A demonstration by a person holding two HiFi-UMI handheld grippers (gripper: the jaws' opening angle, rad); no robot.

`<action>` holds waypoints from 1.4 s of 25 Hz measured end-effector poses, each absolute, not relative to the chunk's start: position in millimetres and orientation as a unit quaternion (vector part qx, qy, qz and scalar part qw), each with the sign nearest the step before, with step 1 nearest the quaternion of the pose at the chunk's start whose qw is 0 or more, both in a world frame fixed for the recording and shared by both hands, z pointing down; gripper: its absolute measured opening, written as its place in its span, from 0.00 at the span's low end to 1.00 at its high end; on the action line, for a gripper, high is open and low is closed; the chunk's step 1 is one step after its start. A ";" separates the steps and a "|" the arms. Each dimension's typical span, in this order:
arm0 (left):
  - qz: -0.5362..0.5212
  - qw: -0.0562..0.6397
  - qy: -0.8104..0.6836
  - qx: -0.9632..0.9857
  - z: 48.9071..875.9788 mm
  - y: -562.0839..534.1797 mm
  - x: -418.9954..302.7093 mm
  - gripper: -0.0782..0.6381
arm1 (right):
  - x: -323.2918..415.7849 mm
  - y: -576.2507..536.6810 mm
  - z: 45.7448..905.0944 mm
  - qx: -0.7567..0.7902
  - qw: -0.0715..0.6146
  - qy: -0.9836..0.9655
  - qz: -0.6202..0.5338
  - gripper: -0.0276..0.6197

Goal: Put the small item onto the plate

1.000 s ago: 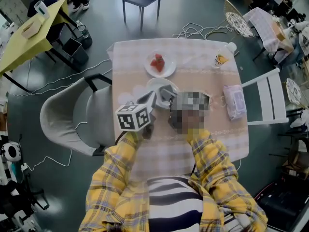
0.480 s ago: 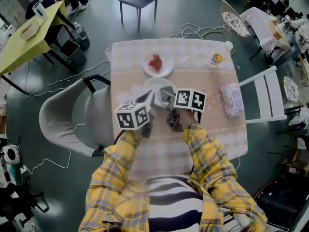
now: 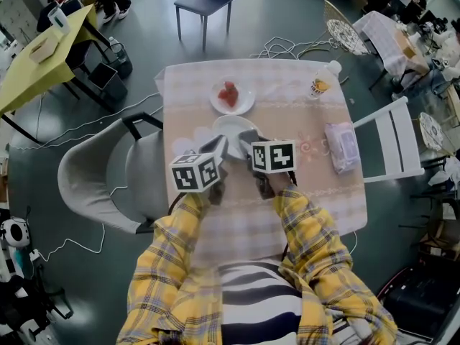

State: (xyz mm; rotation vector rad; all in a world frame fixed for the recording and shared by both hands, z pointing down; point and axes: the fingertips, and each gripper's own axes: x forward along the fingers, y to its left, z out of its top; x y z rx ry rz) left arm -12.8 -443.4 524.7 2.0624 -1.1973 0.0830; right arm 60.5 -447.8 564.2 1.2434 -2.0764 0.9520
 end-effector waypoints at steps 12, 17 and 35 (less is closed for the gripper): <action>0.031 0.364 -0.468 0.804 523.3 -435.0 -11.5 0.13 | 63.4 -445.6 543.5 0.464 0.306 -0.798 0.233 0.36; 0.027 0.362 -0.476 0.801 522.9 -426.1 -15.4 0.11 | 65.9 -436.9 531.1 0.469 0.284 -0.807 0.220 0.05; 0.039 0.354 -0.477 0.803 520.0 -364.3 -33.9 0.10 | 64.3 -363.5 525.4 0.475 0.246 -0.807 0.250 0.04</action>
